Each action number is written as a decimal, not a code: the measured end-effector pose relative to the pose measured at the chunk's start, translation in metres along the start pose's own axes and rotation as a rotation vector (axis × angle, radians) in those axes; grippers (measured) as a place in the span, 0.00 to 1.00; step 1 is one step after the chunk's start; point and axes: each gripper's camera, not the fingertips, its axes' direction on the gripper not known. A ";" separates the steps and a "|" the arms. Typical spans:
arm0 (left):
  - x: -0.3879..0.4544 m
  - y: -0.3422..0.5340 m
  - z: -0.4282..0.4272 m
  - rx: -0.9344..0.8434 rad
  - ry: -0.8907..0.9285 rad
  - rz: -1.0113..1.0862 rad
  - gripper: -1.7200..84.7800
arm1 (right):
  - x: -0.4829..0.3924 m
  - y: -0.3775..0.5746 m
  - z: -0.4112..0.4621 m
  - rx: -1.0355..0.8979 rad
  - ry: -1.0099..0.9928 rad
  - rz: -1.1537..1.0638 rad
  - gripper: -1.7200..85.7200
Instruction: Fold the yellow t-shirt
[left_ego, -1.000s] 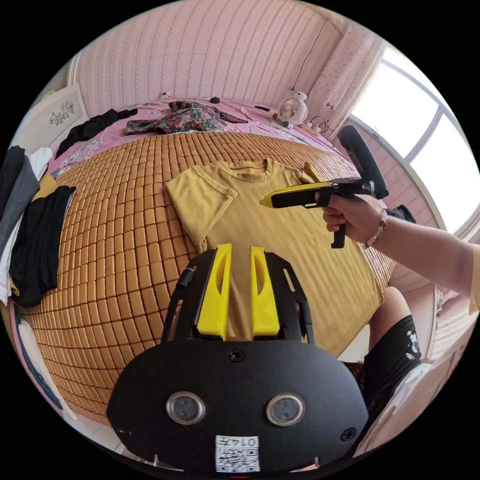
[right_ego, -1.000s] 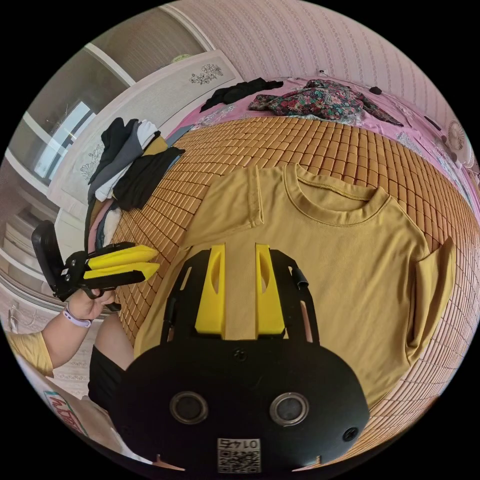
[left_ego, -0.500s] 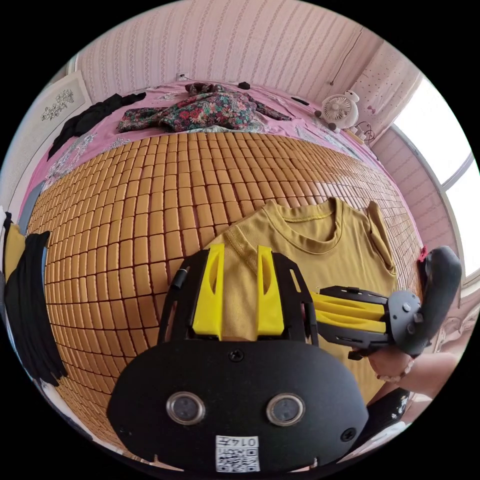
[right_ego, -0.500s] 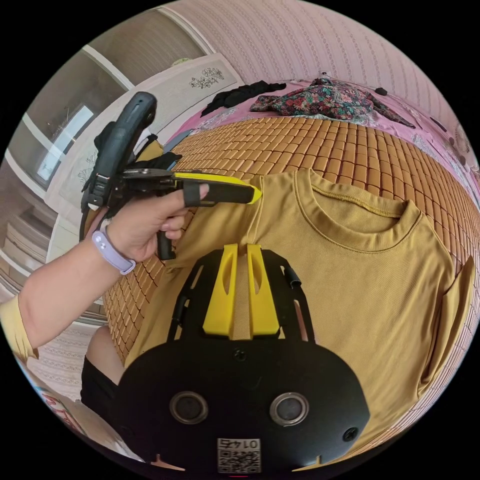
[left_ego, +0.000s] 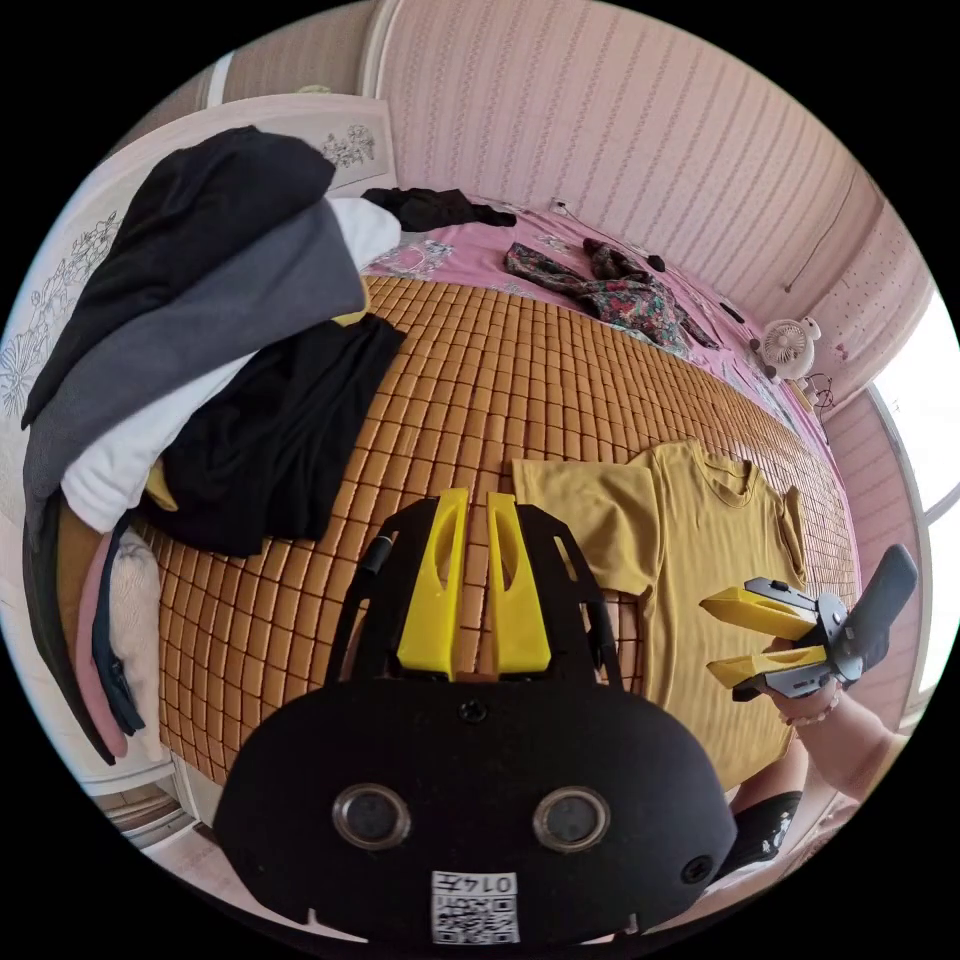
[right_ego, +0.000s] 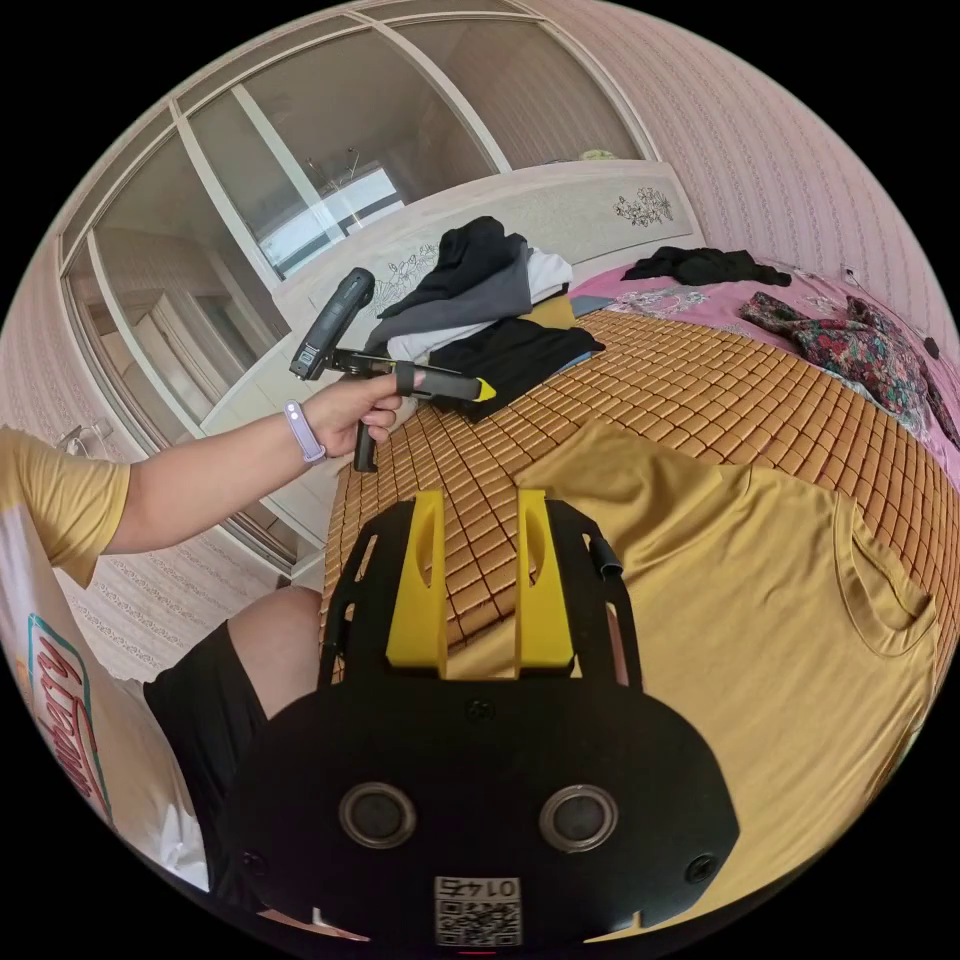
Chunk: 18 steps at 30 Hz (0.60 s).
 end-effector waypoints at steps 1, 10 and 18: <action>-0.013 0.008 -0.001 -0.016 -0.002 -0.014 0.06 | -0.003 0.010 -0.003 -0.022 0.020 0.012 0.12; 0.035 -0.011 0.061 -0.069 0.114 0.072 0.08 | 0.011 0.054 -0.045 -0.124 0.117 0.195 0.11; 0.045 -0.006 0.092 -0.154 -0.031 0.110 0.02 | -0.004 0.054 -0.078 -0.085 0.149 0.237 0.11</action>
